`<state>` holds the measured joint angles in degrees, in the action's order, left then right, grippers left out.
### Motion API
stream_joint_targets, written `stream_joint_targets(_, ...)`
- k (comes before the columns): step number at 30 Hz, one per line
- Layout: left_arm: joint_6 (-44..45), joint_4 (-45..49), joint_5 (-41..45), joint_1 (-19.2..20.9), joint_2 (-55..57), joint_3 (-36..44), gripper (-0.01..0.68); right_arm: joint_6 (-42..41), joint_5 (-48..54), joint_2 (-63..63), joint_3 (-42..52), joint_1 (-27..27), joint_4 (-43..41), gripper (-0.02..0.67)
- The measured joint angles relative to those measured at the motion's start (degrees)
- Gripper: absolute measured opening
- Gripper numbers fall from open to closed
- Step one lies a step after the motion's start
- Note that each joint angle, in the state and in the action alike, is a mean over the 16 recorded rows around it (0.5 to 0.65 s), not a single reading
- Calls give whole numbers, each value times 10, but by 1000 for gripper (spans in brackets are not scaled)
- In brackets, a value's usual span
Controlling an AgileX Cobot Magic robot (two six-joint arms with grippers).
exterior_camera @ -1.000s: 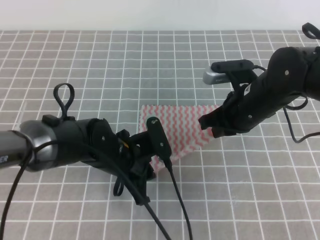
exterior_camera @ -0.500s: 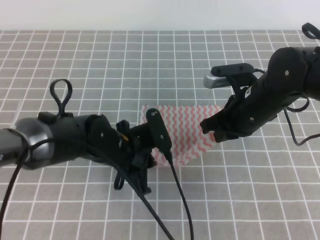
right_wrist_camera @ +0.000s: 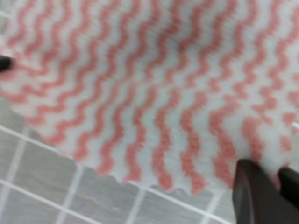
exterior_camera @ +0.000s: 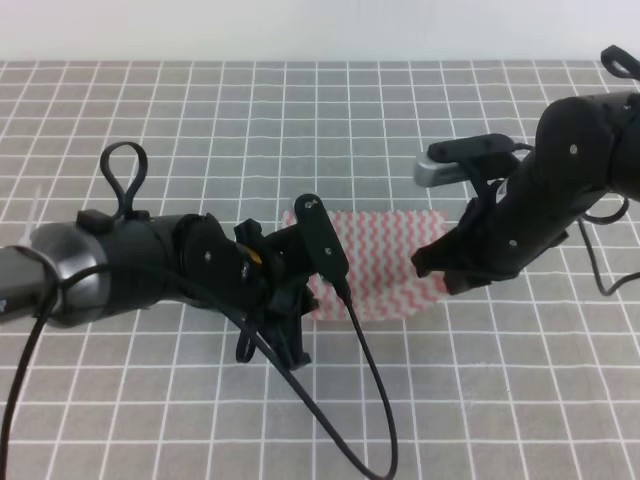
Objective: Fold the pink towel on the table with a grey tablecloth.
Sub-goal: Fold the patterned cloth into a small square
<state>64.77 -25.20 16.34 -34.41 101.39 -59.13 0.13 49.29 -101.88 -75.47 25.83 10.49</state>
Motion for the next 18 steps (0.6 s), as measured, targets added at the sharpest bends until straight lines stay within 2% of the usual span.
stream_joint_targets(18,-15,1,-55,4,1,0,-1,23,-14,3,0,-1,-18,-21)
